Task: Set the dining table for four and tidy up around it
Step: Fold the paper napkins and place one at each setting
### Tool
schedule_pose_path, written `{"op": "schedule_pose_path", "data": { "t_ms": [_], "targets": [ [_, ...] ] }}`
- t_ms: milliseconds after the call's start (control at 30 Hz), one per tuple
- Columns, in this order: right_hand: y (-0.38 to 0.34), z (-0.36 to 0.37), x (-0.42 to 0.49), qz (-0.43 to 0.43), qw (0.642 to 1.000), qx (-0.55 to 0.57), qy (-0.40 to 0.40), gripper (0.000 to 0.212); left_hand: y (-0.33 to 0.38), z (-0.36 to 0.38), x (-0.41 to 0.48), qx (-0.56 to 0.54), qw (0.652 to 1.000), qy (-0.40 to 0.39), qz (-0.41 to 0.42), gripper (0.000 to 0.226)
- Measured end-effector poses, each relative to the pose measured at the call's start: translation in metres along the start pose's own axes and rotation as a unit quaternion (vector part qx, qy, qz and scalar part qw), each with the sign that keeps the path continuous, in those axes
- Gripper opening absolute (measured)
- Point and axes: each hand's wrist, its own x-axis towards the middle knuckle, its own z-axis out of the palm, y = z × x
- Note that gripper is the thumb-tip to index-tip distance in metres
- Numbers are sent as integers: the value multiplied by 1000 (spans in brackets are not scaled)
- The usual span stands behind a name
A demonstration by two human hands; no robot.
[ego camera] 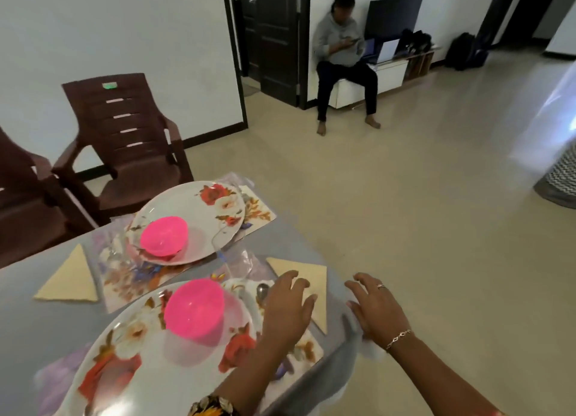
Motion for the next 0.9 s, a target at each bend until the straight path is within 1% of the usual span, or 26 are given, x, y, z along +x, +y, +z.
{"op": "schedule_pose_path", "data": {
  "t_ms": [133,200,300,367,467,567,600,700,767,833,900],
  "targets": [
    [41,10,36,16,1000,19,17,44,2,22,49,-30,999,-20,1,31],
    [59,17,48,18,999,25,15,45,6,33,68,-36,999,-1,-24,33],
    [95,31,67,-1,999,41,14,45,22,48,97,-65,996,31,-56,29],
    [125,38,85,-14,998,56,6,43,36,63,120,-76,993,42,-83,32],
    [177,51,114,-70,995,73,9,37,59,90,157,-79,986,64,-133,38],
    [234,55,142,-162,984,72,-1,42,84,112,195,-93,976,98,-173,52],
    [251,54,150,-180,981,68,-9,44,90,118,206,-91,971,107,-194,51],
    [294,57,177,-229,971,66,-17,45,108,125,234,-75,959,130,-240,33],
    [310,63,202,-240,967,80,-12,40,113,124,251,-66,953,149,-255,31],
    [315,72,226,-246,963,106,-12,30,112,120,266,-61,943,171,-279,31],
    [314,85,252,-260,957,128,-24,30,104,118,278,-44,934,194,-298,30]
  ]
}}
